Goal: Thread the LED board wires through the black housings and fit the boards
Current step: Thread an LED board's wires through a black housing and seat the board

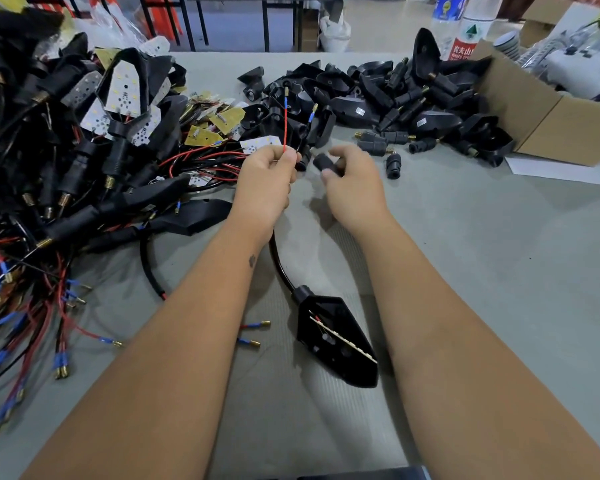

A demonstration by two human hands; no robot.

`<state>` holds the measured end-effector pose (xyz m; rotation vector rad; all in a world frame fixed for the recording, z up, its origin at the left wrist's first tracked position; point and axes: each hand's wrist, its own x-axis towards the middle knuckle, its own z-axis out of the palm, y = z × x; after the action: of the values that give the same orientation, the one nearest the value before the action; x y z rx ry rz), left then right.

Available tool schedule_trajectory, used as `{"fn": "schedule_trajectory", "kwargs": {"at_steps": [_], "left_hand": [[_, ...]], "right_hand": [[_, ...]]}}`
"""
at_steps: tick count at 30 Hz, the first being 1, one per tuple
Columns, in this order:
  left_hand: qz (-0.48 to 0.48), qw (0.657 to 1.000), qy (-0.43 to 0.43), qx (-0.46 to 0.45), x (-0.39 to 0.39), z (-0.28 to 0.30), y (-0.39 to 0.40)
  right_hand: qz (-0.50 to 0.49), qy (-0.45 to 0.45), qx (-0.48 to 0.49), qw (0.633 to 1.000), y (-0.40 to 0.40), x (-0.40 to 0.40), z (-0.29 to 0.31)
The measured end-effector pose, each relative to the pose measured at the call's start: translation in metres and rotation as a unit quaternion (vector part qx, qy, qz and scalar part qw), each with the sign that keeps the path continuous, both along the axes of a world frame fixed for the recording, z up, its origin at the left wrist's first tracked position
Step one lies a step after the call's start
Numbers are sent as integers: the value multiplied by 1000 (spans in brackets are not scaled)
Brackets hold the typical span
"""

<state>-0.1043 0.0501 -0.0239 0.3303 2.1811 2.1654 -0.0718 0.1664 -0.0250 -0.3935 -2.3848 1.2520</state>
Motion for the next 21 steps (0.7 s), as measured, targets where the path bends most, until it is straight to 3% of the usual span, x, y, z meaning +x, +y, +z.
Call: {"fn": "schedule_trajectory", "kwargs": {"at_steps": [3, 6, 8, 12, 21], "left_hand": [[-15, 1000, 12, 3, 1, -1, -1], [-20, 999, 25, 6, 3, 0, 0], [-14, 999, 29, 9, 2, -2, -1], [-8, 999, 49, -8, 0, -5, 0], [23, 990, 89, -104, 2, -8, 5]], "right_hand": [[-1, 54, -215, 975, -2, -2, 5], [43, 119, -432, 893, -2, -2, 9], [66, 132, -523, 840, -1, -2, 8], [85, 143, -608, 777, 2, 0, 7], [98, 151, -671, 719, 7, 5, 7]]}}
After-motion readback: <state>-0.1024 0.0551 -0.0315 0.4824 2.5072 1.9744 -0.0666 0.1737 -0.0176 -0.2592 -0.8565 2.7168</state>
